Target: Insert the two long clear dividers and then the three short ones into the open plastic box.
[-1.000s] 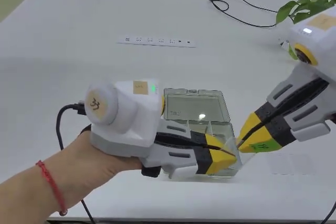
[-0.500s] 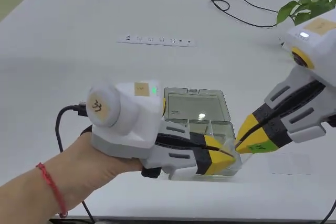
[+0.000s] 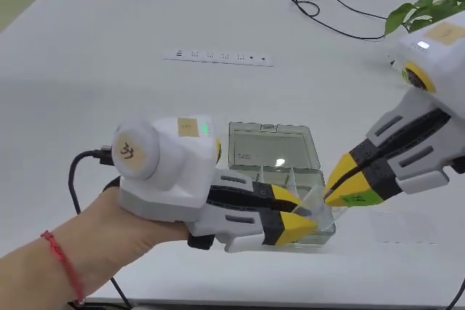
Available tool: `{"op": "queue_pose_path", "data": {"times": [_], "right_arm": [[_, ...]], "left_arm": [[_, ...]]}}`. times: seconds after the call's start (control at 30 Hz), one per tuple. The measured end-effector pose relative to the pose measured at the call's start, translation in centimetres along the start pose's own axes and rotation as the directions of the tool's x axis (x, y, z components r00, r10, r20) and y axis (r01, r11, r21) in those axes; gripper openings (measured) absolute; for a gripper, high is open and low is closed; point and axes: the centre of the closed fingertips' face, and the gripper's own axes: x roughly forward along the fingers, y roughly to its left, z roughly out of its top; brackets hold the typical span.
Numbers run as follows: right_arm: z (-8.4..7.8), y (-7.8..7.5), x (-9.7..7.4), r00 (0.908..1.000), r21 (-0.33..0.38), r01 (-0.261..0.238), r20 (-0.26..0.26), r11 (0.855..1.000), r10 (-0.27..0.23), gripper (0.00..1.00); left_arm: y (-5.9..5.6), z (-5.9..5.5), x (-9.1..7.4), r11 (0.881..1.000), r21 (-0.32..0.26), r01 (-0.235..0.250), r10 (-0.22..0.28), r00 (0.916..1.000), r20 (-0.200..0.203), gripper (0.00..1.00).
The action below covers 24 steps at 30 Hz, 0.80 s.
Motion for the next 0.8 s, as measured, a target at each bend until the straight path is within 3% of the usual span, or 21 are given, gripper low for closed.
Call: {"op": "queue_pose_path", "data": {"times": [0.5,0.8], "right_arm": [[0.4,-2.0,-0.6,0.9966,0.013,0.076,0.03,0.997,-0.077,0.03],[0.7,-3.7,-0.3,0.9919,0.025,0.119,0.042,0.993,-0.12,0.03]], "left_arm": [[1.9,-1.2,-2.0,0.995,-0.006,-0.098,0.098,0.9947,-0.031,0.26],[3.2,-2.1,-3.4,0.987,0.008,-0.159,0.16,0.9854,-0.059,0.4]]}}
